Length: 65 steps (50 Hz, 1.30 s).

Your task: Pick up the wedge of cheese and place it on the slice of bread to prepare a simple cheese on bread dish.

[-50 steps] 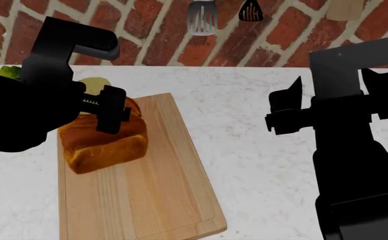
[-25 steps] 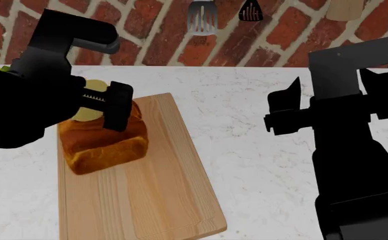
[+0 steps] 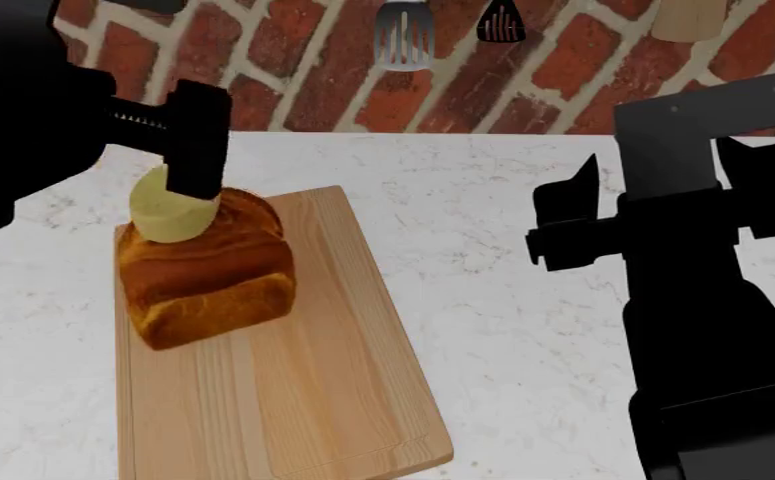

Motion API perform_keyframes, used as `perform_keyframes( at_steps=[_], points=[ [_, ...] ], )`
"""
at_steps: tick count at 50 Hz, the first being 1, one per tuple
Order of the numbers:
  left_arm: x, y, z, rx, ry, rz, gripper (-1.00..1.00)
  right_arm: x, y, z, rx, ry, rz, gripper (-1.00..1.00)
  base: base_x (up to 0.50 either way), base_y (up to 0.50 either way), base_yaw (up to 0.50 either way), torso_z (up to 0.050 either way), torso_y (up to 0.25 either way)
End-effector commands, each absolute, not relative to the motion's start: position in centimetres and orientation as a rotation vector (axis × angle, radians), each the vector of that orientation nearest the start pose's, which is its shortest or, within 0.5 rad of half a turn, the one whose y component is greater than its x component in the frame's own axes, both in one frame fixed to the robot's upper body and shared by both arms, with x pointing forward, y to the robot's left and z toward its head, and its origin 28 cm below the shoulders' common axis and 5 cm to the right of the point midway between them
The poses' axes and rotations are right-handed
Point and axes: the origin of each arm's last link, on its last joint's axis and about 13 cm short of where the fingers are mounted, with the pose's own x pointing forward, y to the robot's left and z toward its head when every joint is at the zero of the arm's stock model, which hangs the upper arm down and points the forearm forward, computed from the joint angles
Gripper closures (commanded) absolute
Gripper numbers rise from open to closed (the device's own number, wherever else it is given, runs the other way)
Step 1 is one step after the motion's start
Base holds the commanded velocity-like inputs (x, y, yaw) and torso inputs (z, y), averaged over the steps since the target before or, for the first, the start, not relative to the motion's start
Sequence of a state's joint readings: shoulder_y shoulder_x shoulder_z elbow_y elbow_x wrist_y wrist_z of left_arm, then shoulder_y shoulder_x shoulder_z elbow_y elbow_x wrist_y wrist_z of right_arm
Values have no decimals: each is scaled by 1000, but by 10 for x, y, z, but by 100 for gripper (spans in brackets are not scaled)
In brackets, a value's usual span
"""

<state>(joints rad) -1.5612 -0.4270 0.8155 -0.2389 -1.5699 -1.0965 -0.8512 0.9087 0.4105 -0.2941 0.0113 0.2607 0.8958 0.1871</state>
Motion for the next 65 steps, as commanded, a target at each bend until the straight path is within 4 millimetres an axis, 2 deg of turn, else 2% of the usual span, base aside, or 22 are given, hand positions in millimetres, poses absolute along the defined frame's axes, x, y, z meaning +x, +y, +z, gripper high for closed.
perform_keyframes(
  at_steps=[1,13,26,33,43,56,65],
  points=[
    [296,190,355,161,274,-146,-100,341,-160,212,-308,65,-127,-100,0,0,0,0,0],
    [269,193,365,185,184,-95,-100,341,-161,214,-309,44,-150,-100,0,0,0,0,0],
    [260,208,366,183,157,9,-100,341,-161,213,-307,49,-143,-100,0,0,0,0,0],
    [258,214,359,164,166,33,-100,340,-161,217,-289,29,-148,-100,0,0,0,0,0],
    [257,217,356,158,174,50,-100,327,-160,237,-289,-8,-111,-100,0,0,0,0,0],
    [259,218,357,161,165,51,-100,294,-169,279,-303,-45,-110,-100,0,0,0,0,0],
    [258,219,354,161,161,59,-100,276,-173,288,-308,-71,-127,-100,0,0,0,0,0]
  ],
)
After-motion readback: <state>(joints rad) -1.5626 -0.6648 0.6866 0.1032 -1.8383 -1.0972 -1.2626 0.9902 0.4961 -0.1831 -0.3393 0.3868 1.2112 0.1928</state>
